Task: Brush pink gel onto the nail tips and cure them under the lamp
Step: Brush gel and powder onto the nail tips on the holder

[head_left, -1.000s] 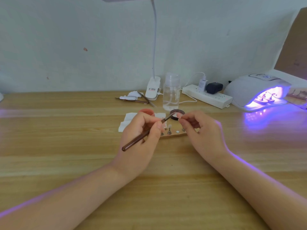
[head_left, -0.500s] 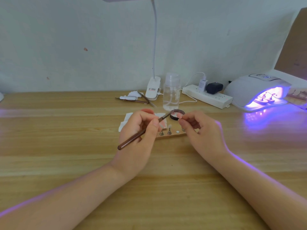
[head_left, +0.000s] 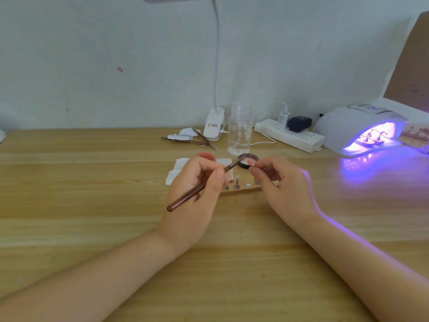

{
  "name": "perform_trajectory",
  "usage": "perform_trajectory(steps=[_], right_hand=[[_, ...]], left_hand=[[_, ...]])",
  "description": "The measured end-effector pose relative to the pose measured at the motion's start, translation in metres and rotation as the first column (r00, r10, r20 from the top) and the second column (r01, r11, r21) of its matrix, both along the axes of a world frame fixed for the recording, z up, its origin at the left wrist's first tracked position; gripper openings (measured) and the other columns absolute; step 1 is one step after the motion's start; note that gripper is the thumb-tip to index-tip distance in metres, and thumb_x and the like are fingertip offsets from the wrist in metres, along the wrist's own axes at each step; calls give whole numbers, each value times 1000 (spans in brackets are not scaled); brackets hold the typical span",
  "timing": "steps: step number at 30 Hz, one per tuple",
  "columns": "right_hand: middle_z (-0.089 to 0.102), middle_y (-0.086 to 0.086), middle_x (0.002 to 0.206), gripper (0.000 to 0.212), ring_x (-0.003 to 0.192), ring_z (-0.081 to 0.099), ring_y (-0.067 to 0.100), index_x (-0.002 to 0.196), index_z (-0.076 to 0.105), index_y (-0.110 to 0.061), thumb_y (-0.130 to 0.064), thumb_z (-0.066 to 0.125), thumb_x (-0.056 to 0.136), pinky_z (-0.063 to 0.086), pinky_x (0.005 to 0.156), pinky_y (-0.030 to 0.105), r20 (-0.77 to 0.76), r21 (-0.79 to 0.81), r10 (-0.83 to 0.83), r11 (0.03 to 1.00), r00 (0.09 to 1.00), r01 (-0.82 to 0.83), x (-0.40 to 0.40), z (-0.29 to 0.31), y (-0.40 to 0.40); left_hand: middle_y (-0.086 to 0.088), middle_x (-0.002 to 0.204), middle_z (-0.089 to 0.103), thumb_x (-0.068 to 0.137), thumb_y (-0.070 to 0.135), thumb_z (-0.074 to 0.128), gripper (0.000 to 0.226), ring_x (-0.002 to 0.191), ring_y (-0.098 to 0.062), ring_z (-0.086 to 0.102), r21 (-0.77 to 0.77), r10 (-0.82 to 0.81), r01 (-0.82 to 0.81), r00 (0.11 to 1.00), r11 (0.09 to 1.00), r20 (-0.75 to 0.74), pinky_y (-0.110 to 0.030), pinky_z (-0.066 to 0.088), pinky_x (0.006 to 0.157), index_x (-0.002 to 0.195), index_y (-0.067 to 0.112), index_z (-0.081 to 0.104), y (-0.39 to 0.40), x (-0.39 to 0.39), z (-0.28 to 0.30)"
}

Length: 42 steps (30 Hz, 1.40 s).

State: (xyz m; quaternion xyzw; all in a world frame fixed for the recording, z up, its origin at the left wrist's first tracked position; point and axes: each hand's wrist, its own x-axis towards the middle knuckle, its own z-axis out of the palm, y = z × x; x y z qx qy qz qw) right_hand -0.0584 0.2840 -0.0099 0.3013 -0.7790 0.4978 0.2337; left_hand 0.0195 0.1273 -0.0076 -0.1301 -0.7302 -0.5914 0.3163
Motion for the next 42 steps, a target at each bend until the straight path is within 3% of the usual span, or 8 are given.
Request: perform_trajectory(steps=[3, 10, 16, 22, 27, 32, 36, 42], right_hand=[[59, -23, 72, 7, 70, 58, -13, 90, 69, -15, -11, 68, 84, 42, 62, 2, -4, 11, 5, 1000, 1000, -5, 1, 1, 0], [59, -26, 72, 8, 69, 58, -12, 89, 69, -14, -9, 68, 84, 41, 61, 2, -12, -6, 6, 1000, 1000, -7, 0, 0, -1], [60, -21, 70, 8, 69, 58, -9, 88, 67, -19, -11, 68, 84, 41, 60, 3, -13, 12, 1, 1000, 1000, -1, -2, -2, -1], [59, -23, 68, 14, 68, 58, -11, 85, 64, -24, -10, 68, 85, 39, 58, 2, -3, -5, 8, 1000, 1000, -8, -3, -3, -1], [59, -21, 70, 11, 69, 58, -8, 86, 64, -22, -11, 67, 85, 40, 60, 3, -13, 17, 12, 1000, 1000, -12, -2, -2, -1], [59, -22, 72, 5, 70, 58, -11, 89, 68, -12, -9, 66, 86, 41, 61, 3, 8, 18, 24, 1000, 1000, -25, 0, 1, -1], [57, -26, 74, 6, 71, 57, -16, 89, 66, -13, -9, 66, 86, 39, 60, 1, 24, -11, 8, 1000, 1000, -8, 1, 2, -1], [56, -24, 79, 4, 74, 54, -7, 91, 67, -13, -12, 66, 87, 38, 67, 1, -143, 52, -68, 996, 987, 76, -1, 4, 1]], left_hand=[[10, 86, 67, 85, 41, 51, 11, 107, -21, 59, -19, -9, 9, 1000, 1000, 26, -44, 49, 92, 86, 45, 62, 1, 0, 0], [15, 74, 66, 87, 14, 50, 9, 90, -1, 62, -47, -13, 14, 1000, 999, 20, -16, 47, 83, 83, 15, 59, 0, 3, -1], [10, 84, 67, 86, 37, 51, 12, 100, -21, 61, -39, 0, 0, 1000, 999, -4, -39, 48, 92, 87, 43, 61, 1, 2, 1], [16, 76, 66, 85, 21, 54, 7, 90, 0, 62, -45, -17, 18, 1000, 999, 22, -17, 47, 84, 81, 25, 58, 0, 2, -1], [16, 83, 66, 83, 33, 52, 11, 98, -20, 60, -37, -11, 11, 1000, 999, -12, -40, 47, 91, 85, 39, 61, -1, 3, 0], [22, 88, 67, 86, 14, 54, 14, 99, 5, 61, -95, 11, -10, 1000, 995, 17, -17, 47, 87, 85, 27, 60, 1, 3, -1], [24, 80, 67, 83, 10, 51, 14, 89, 5, 61, -85, 11, -8, 1000, 996, 28, -10, 44, 83, 80, 22, 58, 1, 5, -1], [11, 91, 67, 83, 17, 52, 21, 103, -21, 60, 15, 39, -40, 998, 999, 51, -37, 50, 90, 77, 35, 62, -2, 2, -2]])
